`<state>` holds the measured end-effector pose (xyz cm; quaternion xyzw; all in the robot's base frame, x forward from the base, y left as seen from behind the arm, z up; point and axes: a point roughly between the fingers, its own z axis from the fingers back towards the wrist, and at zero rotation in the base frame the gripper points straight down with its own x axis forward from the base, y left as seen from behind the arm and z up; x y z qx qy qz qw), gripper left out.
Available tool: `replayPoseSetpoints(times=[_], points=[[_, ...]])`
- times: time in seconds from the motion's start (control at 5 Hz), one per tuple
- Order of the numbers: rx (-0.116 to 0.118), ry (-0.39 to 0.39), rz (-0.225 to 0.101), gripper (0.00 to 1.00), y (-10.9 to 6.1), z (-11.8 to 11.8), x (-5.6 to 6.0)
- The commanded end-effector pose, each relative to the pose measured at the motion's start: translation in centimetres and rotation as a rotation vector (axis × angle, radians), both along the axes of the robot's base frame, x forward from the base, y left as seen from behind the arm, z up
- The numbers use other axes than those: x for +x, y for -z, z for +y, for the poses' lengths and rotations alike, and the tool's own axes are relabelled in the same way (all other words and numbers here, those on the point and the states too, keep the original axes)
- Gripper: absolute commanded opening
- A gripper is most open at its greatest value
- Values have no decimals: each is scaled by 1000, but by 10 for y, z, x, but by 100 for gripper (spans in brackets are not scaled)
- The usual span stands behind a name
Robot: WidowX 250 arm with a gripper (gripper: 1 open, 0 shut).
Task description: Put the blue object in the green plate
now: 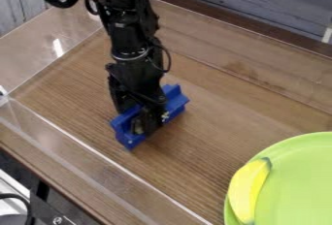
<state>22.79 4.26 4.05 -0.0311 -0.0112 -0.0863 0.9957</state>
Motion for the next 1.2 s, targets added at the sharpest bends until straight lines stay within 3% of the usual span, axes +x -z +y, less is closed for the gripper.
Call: replayPoseSetpoints(times=[0.0,1.0], points=[[12,-6,-35,0,-8,7,9],[19,-4,-51,0,-11,18,17]])
